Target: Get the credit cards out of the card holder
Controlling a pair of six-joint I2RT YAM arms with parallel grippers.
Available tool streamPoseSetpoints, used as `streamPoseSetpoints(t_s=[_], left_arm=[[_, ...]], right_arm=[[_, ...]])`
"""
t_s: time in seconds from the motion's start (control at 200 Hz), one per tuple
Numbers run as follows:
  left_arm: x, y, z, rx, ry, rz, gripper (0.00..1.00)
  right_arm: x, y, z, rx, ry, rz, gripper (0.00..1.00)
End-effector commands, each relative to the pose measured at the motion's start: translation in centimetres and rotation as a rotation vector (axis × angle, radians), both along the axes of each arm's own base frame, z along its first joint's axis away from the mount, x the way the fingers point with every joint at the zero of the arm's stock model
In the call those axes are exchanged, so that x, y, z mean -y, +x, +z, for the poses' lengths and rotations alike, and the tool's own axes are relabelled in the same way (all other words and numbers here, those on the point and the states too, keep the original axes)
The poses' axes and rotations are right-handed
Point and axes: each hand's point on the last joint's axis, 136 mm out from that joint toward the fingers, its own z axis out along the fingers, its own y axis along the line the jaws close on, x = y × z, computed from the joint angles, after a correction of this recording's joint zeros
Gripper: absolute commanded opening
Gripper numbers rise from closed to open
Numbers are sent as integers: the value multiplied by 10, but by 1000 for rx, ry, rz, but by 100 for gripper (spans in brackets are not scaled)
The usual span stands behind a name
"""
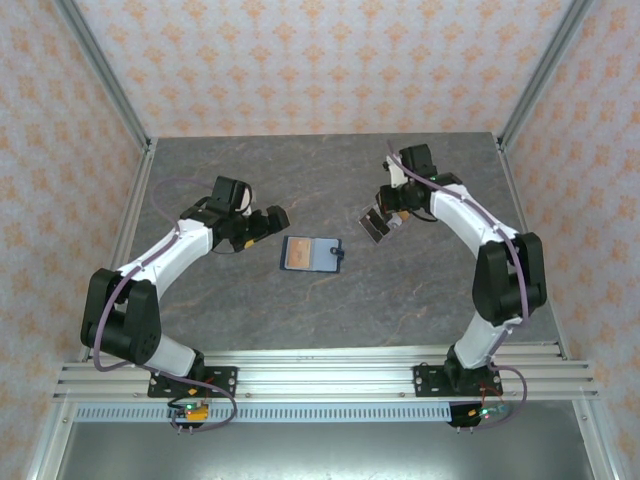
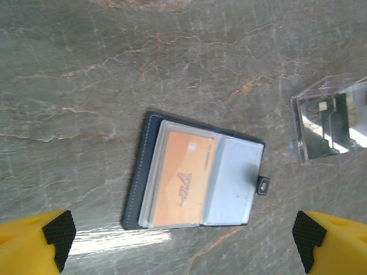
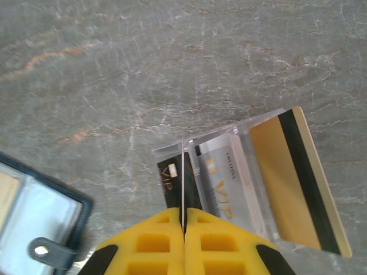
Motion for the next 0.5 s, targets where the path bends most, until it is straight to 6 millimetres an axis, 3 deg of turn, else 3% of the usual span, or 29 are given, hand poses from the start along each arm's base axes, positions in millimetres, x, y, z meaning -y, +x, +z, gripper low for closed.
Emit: streamPoseSetpoints(t_s=[0.0,0.49], left_arm=[[-11,2,5,11,56,6,100],[-5,-2,1,-1,33,-23,100]], right_arm=[[4,3,-3,3,-93,96,0],[-12,0,-32,-124,-85,246,0]])
